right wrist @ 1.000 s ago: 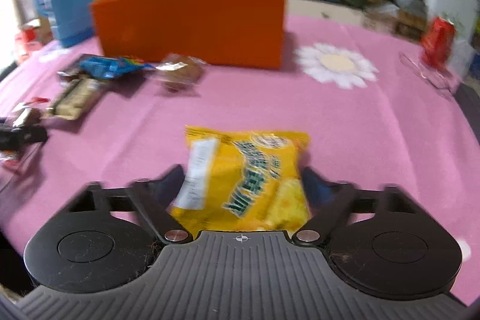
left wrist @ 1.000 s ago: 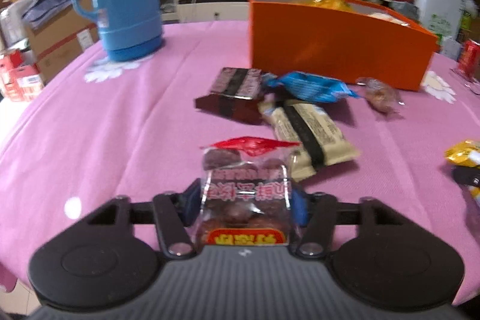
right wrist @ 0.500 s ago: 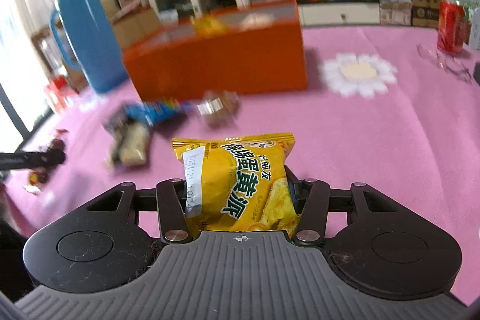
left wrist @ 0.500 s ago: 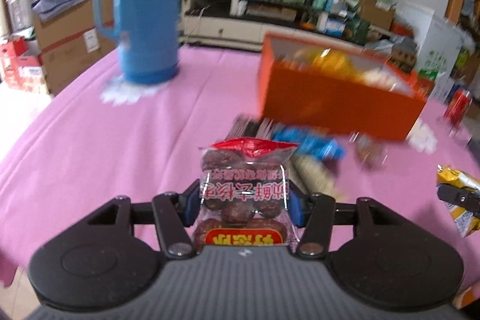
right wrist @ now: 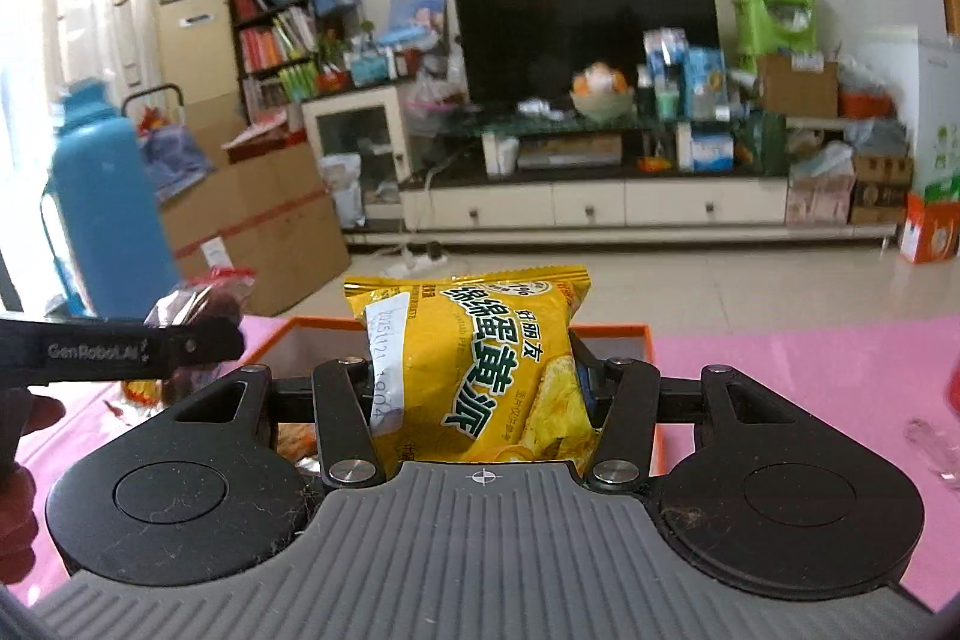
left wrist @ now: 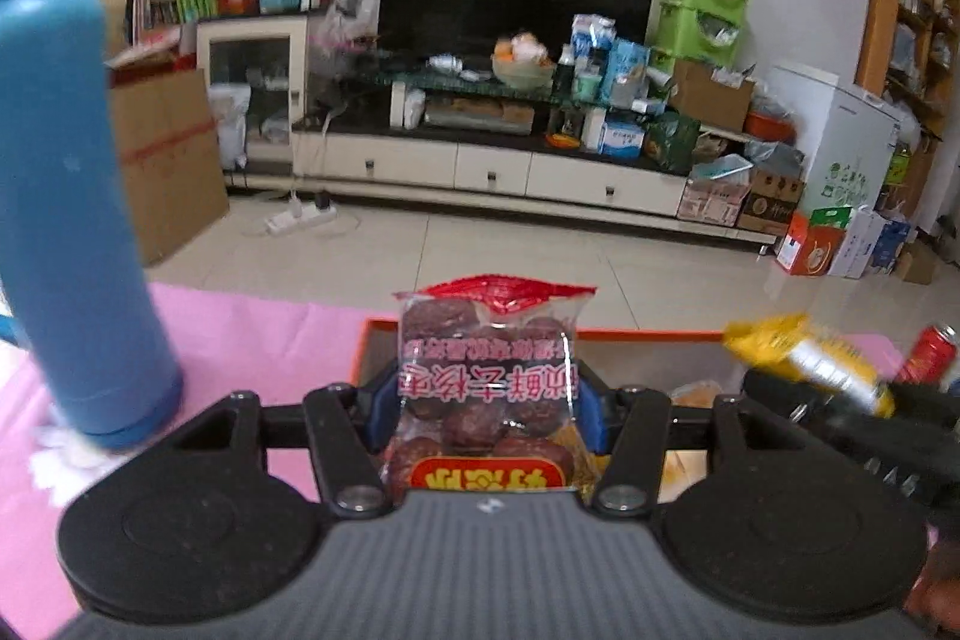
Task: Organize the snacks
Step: 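Carry both held packets over the orange box and open both grippers, then move both grippers back over the remaining snacks on the table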
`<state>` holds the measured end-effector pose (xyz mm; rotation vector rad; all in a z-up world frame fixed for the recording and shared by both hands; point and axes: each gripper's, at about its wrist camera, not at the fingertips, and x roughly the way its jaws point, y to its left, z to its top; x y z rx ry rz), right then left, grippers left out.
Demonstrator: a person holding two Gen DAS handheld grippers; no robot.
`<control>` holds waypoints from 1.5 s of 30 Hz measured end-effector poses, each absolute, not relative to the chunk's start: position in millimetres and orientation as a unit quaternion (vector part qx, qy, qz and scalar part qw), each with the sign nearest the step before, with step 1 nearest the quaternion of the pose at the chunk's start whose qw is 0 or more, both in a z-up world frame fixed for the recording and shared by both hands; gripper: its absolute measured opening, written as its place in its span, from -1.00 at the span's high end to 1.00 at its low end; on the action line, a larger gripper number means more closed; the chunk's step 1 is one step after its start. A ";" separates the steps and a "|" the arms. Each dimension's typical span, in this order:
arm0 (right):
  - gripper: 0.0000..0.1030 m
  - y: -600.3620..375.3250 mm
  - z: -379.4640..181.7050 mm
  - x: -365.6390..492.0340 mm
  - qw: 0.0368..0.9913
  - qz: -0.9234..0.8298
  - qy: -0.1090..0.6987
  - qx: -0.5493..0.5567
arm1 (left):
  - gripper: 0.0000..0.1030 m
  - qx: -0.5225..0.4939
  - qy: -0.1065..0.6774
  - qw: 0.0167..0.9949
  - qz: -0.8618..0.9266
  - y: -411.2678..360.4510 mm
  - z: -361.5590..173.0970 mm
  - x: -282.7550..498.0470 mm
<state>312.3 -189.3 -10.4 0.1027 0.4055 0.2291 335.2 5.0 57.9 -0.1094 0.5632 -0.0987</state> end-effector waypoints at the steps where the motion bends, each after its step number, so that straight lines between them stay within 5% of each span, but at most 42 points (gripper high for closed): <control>1: 0.38 -189.8 -17.7 328.2 0.969 0.110 0.214 0.058 | -0.09 -0.063 0.285 0.955 -0.050 4.1 50.0 346.4; 7: 0.37 -185.0 -49.0 385.3 0.957 0.093 0.269 0.057 | -0.09 -0.071 0.339 0.937 -0.041 12.0 10.4 373.9; 11: 0.26 -168.7 -60.4 393.2 0.953 0.096 0.287 0.013 | -0.26 -0.035 0.332 0.942 -0.030 1.6 4.9 370.3; 17: -0.26 -165.1 -51.1 384.8 0.955 0.097 0.279 0.005 | -0.48 -0.047 0.297 0.953 -0.037 4.5 27.7 352.0; 21: -0.75 -181.3 -25.0 365.2 0.965 0.089 0.241 0.052 | -0.99 -0.066 0.252 0.965 -0.026 13.3 58.0 327.9; 28: -0.82 -211.2 -7.0 305.7 0.963 0.089 0.202 0.156 | -0.99 -0.024 0.220 0.974 -0.046 13.3 77.5 255.1; 36: -0.82 -225.5 -58.7 229.3 0.940 0.093 0.277 0.175 | -0.99 0.025 0.341 0.936 -0.086 6.9 -4.7 197.9; 45: -0.82 -248.0 -103.5 218.5 0.921 0.085 0.346 0.161 | -0.99 0.109 0.361 0.923 -0.080 2.6 -46.3 190.1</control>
